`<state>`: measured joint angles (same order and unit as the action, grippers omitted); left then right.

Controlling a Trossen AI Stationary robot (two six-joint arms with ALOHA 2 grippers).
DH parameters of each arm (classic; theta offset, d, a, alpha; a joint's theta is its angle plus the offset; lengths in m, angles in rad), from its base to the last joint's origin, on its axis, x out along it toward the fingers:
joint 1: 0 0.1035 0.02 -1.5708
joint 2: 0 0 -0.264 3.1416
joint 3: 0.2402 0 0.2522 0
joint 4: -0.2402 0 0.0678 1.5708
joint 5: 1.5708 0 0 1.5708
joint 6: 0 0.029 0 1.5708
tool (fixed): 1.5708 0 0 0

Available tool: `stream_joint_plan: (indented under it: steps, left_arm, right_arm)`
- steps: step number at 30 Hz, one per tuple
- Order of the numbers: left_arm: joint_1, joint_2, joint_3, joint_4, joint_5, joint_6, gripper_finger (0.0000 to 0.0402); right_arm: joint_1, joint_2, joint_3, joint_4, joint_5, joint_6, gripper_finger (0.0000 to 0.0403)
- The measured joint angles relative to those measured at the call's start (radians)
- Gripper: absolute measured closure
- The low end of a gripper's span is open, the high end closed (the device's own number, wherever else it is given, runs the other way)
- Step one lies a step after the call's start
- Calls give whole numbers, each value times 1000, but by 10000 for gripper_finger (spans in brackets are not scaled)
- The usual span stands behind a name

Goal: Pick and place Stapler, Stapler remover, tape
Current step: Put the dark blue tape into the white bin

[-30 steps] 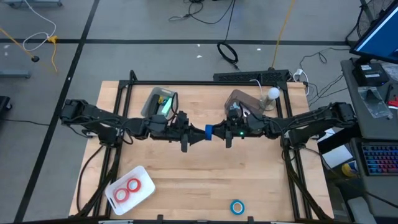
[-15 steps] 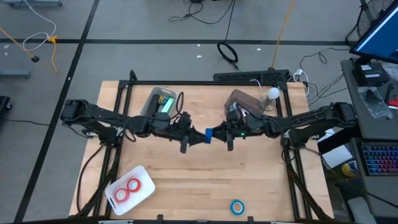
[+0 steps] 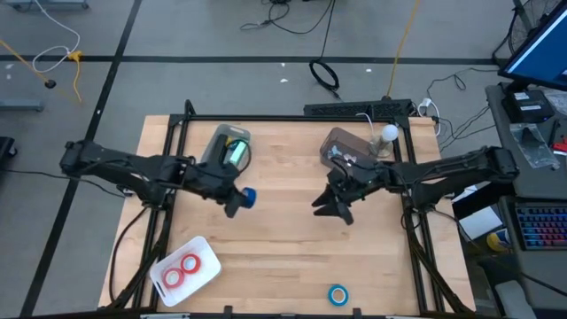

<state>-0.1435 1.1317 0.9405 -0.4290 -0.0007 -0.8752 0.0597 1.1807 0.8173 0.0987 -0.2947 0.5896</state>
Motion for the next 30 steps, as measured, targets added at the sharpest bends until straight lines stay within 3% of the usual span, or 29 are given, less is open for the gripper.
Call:
stream_joint_plan:
  steps: [9, 22, 30]
  left_arm:
    - [-126, -37, 0, -225, 33, -274, 368]
    - [-405, 103, 0, -226, 266, -736, 368]
    - [-522, 193, 0, -358, 288, -922, 368]
  right_arm:
    - [-1, -80, 0, -37, -76, -89, 232]
    - [-2, -148, 0, -68, -69, -174, 232]
    - [-2, -149, 0, -66, -31, -191, 232]
